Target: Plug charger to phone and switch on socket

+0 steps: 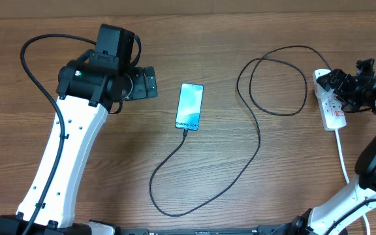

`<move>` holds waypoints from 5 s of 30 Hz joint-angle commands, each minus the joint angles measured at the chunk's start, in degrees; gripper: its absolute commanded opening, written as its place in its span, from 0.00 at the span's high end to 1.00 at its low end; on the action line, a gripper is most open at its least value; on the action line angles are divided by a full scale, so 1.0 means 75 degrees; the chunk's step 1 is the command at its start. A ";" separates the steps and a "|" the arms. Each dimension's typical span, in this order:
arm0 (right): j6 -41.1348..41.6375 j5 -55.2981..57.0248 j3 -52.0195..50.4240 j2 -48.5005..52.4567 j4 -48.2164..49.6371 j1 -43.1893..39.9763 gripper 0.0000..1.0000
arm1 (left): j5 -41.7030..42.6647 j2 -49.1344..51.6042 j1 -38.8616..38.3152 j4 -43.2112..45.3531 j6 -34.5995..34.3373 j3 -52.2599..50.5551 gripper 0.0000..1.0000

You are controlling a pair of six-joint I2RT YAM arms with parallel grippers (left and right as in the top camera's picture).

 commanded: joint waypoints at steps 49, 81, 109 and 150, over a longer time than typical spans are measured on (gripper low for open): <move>-0.0058 0.0877 -0.0437 -0.0583 0.0592 0.0210 0.03 | -0.0099 -0.0012 -0.0064 0.0000 0.0146 0.0058 0.00; 0.0146 0.0061 -0.0755 -0.0119 0.0402 0.0382 0.03 | -0.0099 -0.0012 -0.0064 0.0000 0.0146 0.0058 0.00; 0.0586 0.0653 -0.0781 -0.1824 -0.0527 -0.0006 0.07 | -0.0099 -0.0012 -0.0064 0.0000 0.0146 0.0058 0.00; 0.1582 0.1670 -0.0784 -0.5898 -0.2084 0.0093 0.00 | -0.0507 -0.0787 -0.0064 0.0318 0.0175 -0.0527 0.00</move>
